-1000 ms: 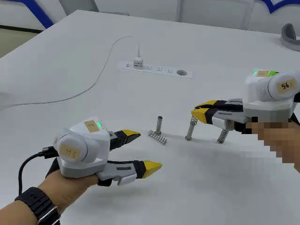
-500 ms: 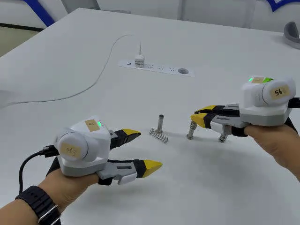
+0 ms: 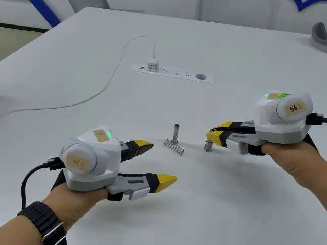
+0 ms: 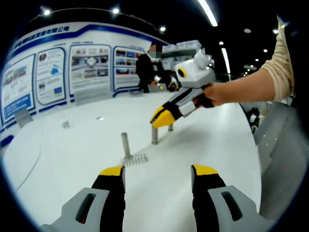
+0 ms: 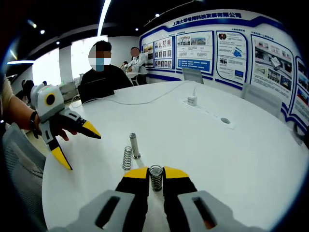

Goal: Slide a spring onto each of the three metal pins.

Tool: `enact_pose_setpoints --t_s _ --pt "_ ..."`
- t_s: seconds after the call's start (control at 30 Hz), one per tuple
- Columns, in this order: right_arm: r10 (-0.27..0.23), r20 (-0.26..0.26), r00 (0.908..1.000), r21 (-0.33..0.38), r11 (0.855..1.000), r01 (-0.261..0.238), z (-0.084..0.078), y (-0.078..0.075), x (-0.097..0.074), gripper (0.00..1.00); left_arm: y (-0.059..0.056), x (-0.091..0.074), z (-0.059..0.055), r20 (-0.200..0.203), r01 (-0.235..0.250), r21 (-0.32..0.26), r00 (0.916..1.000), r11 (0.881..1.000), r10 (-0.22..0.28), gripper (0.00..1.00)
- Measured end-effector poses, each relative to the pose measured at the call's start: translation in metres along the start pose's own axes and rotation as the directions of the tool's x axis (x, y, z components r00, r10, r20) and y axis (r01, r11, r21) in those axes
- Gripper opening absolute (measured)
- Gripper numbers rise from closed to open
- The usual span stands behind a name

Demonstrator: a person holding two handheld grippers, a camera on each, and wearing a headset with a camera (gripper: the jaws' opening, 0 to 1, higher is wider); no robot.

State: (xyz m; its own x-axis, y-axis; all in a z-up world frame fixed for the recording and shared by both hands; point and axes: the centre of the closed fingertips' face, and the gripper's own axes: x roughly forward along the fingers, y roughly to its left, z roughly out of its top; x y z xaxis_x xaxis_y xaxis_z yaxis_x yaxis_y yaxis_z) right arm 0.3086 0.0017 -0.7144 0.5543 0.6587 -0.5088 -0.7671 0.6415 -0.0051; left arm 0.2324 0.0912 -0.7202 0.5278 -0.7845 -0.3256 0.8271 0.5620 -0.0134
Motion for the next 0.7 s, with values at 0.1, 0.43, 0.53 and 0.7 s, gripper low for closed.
enact_pose_setpoints --t_s 0.1,0.43,0.53,0.7 --pt "-0.002 -0.008 1.0 0.001 1.0 0.002 -0.0031 -0.001 0.0015 0.12 -0.0003 0.0005 0.0001 0.001 0.001 -0.001 1.0 1.0 -0.001 0.56" --pt "-0.001 -0.025 0.9997 0.005 1.0 0.001 -0.0081 -0.0007 0.0036 0.12 0.0007 -0.0002 0.0001 0.002 -0.001 -0.002 1.0 1.0 0.001 0.56" --pt "0.001 -0.026 0.9997 0.005 1.0 -0.001 -0.0083 0.0005 0.0034 0.14 0.0 0.0 -0.0001 0.001 0.0 -0.001 1.0 1.0 0.0 0.56" --pt "-0.017 -0.013 0.9998 -0.013 1.0 0.017 -0.0034 0.0003 -0.0021 0.17 0.0006 -0.0003 0.0007 0.003 -0.001 -0.001 1.0 1.0 0.001 0.56"
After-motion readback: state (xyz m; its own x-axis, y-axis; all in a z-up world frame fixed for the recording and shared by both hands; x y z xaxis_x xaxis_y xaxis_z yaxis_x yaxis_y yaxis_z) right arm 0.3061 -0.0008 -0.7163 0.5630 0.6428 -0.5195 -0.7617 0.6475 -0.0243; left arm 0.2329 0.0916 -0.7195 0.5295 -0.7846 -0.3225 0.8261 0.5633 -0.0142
